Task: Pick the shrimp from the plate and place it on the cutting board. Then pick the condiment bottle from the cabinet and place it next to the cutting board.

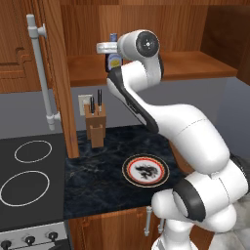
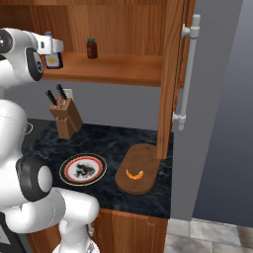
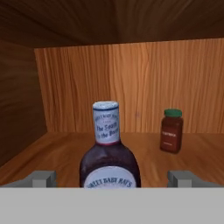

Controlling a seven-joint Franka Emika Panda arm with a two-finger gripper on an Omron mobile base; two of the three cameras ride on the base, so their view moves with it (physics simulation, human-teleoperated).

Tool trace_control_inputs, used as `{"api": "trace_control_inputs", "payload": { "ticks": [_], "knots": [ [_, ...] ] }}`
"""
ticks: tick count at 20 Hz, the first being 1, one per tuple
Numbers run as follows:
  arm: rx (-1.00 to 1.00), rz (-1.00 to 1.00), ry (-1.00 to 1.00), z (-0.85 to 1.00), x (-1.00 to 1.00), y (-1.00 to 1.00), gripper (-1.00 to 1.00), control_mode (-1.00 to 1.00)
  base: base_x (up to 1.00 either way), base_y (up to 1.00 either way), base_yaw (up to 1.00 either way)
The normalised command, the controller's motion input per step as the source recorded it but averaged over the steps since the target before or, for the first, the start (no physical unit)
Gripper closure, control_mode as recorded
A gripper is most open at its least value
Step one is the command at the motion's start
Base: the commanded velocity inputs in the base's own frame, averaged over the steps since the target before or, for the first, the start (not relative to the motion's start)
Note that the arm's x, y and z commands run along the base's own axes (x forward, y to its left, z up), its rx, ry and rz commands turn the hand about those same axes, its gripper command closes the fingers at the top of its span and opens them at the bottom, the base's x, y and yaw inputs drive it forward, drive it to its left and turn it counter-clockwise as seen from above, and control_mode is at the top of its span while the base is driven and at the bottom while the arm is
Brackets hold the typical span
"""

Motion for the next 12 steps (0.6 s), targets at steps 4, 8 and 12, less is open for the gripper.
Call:
{"api": "trace_control_inputs", "payload": {
  "ticks": [4, 8, 12],
  "knots": [
    [0.0, 0.0, 0.0, 0.0, 0.15, 0.0, -1.0, -1.0, 0.0, 0.0, 0.0],
    [0.0, 0.0, 0.0, 0.0, 0.15, 0.0, -1.0, -1.0, 0.0, 0.0, 0.0],
    [0.0, 0.0, 0.0, 0.0, 0.17, 0.0, -1.0, -1.0, 0.0, 0.0, 0.0]
  ]
}}
